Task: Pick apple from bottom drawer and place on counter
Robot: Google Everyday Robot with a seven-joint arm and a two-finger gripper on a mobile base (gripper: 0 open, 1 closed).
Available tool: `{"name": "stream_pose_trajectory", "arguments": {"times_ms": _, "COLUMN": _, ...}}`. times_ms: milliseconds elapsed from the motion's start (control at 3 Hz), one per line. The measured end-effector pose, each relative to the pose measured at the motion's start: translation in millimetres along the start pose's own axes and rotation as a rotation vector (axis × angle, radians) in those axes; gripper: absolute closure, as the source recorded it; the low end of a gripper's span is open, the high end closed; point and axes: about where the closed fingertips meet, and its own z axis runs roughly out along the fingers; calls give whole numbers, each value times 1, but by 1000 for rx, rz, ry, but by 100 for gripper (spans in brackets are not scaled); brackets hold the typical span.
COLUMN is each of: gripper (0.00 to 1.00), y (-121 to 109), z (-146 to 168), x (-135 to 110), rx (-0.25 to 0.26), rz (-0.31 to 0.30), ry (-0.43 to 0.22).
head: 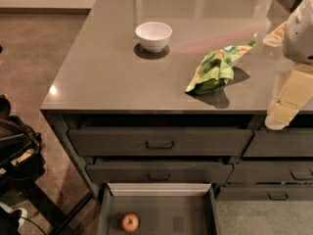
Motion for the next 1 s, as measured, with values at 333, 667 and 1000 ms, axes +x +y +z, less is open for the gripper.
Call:
{"name": "stream_pose_trajectory", "arguments": {"times_ms": 333, "gripper": 0, "y": 0, "z": 0, "x": 0, "rx": 0, "rz": 0, "ry": 0}}
{"name": "stream_pose_trajectory", "arguments": {"times_ms": 667, "gripper": 0, "y": 6, "z": 6, "x": 2, "rx": 2, "rz": 19, "ry": -46}}
{"name": "stream_pose_trajectory", "arguments": {"times_ms": 1000, "gripper": 0, "y": 36, "z": 26, "x": 1, "rx": -9, "rz": 104, "ry": -159}}
